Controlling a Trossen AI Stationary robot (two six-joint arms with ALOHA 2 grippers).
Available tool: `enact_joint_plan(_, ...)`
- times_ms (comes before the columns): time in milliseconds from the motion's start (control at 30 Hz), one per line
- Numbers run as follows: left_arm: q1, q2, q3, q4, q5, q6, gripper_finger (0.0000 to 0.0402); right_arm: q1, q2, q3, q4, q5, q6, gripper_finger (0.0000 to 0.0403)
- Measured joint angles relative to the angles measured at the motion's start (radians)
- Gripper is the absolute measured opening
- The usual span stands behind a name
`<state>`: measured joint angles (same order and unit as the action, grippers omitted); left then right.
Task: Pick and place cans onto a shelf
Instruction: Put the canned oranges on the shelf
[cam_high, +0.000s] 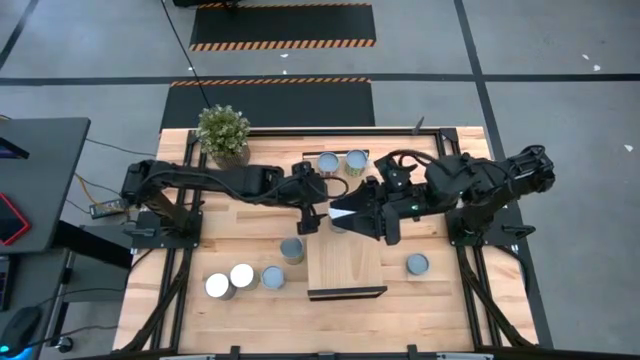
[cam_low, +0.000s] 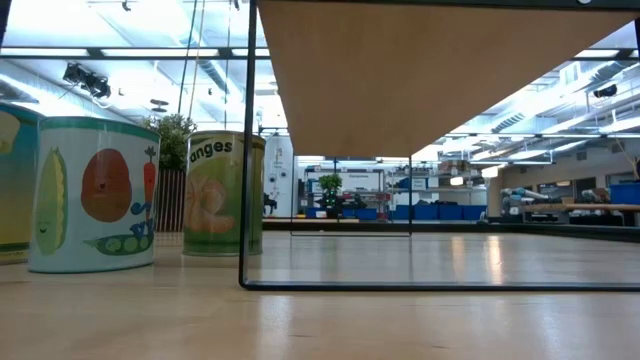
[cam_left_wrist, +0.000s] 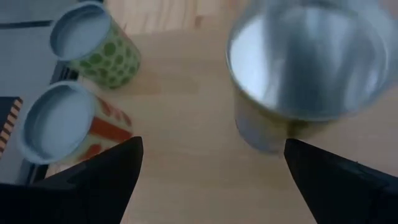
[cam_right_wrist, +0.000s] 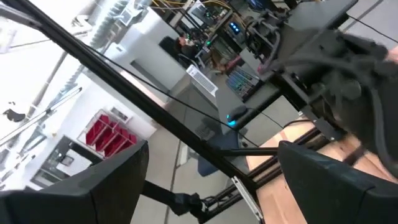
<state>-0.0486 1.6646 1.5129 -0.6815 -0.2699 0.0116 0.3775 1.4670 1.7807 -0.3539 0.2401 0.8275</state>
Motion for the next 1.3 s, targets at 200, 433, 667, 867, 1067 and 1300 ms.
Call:
enact_joint_plan(200, -0.025, 0.042, -0.002, 0.064, -0.020, -0.014, 0.0398, 0.014, -0.053, 0.000, -0.102, 0.019, -0.044, 0.0364)
enact_joint_plan(433, -0.052, 0.074, -0.002, 0.144, -0.044, -0.019, 0.0398, 0.046, -0.104, 0.000, -0.183, 0.107, -0.046, 0.0364)
enact_joint_plan(667, -0.057, 0.044, -0.002, 0.067, -0.051, -0.027, 0.0398, 0.072, -0.118, 0.001, -0.248, 0.160, -0.043, 0.0364)
enact_joint_plan(867, -0.083, -0.073, 0.000, -0.176, 0.196, -0.147, 0.0398, 0.070, -0.118, 0.000, -0.329, 0.180, -0.048, 0.0364)
enact_joint_plan(1067, -0.151, -0.142, -0.001, -0.478, 0.290, -0.269, 0.0398, 0.050, -0.118, 0.000, -0.353, 0.180, -0.127, 0.0364)
enact_joint_plan(1300, -0.214, -0.137, -0.066, -0.440, 0.240, -0.333, 0.0398, 0.044, -0.117, 0.000, -0.332, 0.162, -0.181, 0.0364)
